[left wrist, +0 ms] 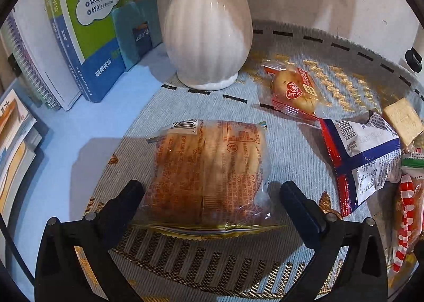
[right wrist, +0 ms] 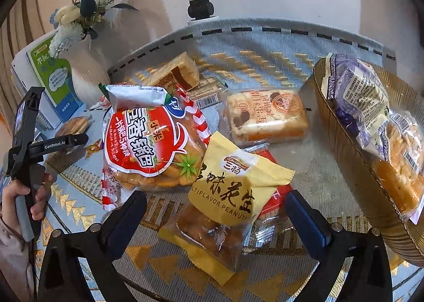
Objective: Organize snacks
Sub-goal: 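Grasp the orange bread pack with the left tool while the right tool grasps the yellow peanut bag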
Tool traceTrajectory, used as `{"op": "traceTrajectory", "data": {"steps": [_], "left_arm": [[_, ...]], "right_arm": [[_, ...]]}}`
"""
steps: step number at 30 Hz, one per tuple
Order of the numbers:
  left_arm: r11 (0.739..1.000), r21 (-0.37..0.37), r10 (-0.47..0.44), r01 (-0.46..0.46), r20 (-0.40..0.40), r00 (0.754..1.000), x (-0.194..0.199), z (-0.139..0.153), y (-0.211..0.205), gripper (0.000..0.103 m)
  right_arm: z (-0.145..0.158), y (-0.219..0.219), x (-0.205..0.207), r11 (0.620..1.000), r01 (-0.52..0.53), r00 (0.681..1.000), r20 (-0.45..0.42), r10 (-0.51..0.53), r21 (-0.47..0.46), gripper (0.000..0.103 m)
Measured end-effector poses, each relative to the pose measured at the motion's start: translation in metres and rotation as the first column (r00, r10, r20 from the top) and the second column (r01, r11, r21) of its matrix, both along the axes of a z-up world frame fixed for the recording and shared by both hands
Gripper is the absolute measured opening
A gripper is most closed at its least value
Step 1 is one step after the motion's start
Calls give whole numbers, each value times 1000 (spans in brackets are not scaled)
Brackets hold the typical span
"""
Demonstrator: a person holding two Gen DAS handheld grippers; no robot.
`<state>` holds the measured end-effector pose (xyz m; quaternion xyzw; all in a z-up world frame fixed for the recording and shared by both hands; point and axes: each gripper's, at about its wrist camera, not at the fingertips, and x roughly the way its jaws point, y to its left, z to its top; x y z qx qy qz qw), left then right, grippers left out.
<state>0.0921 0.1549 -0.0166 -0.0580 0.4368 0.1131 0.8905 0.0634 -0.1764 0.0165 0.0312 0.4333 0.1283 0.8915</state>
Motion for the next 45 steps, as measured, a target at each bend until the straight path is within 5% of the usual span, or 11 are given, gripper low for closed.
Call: {"op": "traceTrajectory", "data": {"steps": [14, 20, 29, 36, 39, 40, 42, 45], "left_arm": [[1000, 0, 1, -1, 0, 1000, 0, 0, 0, 103], [1000, 0, 1, -1, 0, 1000, 1, 0, 0, 103], [1000, 0, 1, -1, 1, 1000, 0, 0, 0, 103], [1000, 1, 2, -2, 1, 1000, 0, 0, 0, 103], [1000, 1, 2, -2, 3, 1000, 1, 0, 0, 103], [1000, 1, 2, -2, 3, 1000, 1, 0, 0, 103], [1000, 0, 2, -2, 4, 1000, 0, -1, 0, 103], [1000, -19, -8, 9, 43, 999, -7, 6, 1, 83]], "right_arm": [[-7, 33, 0, 971, -42, 999, -21, 38, -235, 103], [-3, 22, -5, 988, -38, 999, -11, 37, -151, 103], [4, -13, -8, 996, -5, 1000, 10, 4, 94, 103], [4, -11, -8, 996, 2, 1000, 3, -2, 85, 103], [6, -2, -10, 1000, -6, 1000, 29, 6, -18, 72], [7, 2, -11, 998, -11, 999, 39, 14, -60, 50], [7, 6, -12, 997, -43, 998, 40, 46, -62, 48], [6, -2, -10, 998, -55, 998, 34, 55, 7, 47]]}}
